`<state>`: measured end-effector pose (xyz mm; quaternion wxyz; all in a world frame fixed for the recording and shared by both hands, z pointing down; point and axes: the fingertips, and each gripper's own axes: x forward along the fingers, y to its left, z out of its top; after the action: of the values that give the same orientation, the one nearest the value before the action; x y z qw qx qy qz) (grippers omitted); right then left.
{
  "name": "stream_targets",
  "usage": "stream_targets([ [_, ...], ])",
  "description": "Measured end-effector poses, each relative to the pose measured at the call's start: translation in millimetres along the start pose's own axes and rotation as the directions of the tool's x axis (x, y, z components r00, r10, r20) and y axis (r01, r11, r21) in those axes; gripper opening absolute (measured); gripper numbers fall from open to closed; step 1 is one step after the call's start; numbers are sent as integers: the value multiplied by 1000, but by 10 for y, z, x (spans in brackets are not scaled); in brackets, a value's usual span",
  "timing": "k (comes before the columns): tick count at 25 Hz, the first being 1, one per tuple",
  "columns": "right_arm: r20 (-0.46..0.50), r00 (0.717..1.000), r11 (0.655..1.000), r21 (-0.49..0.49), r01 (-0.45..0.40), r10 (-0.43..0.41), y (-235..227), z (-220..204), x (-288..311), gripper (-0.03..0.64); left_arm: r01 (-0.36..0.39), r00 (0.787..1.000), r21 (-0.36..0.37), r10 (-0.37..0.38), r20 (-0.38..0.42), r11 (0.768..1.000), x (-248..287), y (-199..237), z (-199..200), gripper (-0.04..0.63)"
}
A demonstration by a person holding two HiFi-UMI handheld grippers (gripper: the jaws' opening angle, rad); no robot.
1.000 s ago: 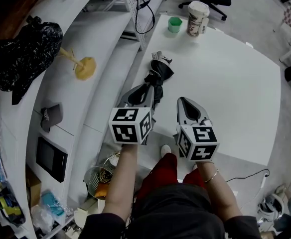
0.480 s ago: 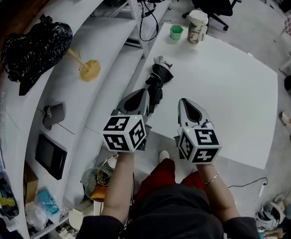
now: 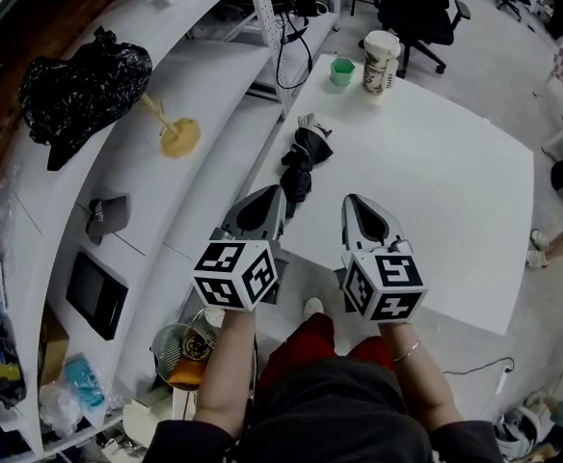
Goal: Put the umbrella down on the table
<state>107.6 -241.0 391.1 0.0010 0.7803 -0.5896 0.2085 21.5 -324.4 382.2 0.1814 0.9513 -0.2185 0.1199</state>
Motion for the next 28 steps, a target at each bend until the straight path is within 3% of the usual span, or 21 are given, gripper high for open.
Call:
stream_targets([
  [14, 32, 997, 997, -33, -75, 76, 55, 92, -352, 18, -60, 992, 28, 57, 116, 998, -481, -336, 42, 14],
  [28, 76, 984, 985, -79, -153, 159, 72, 277, -689, 18, -136, 975, 68, 121, 184, 988, -843, -674, 72, 14],
])
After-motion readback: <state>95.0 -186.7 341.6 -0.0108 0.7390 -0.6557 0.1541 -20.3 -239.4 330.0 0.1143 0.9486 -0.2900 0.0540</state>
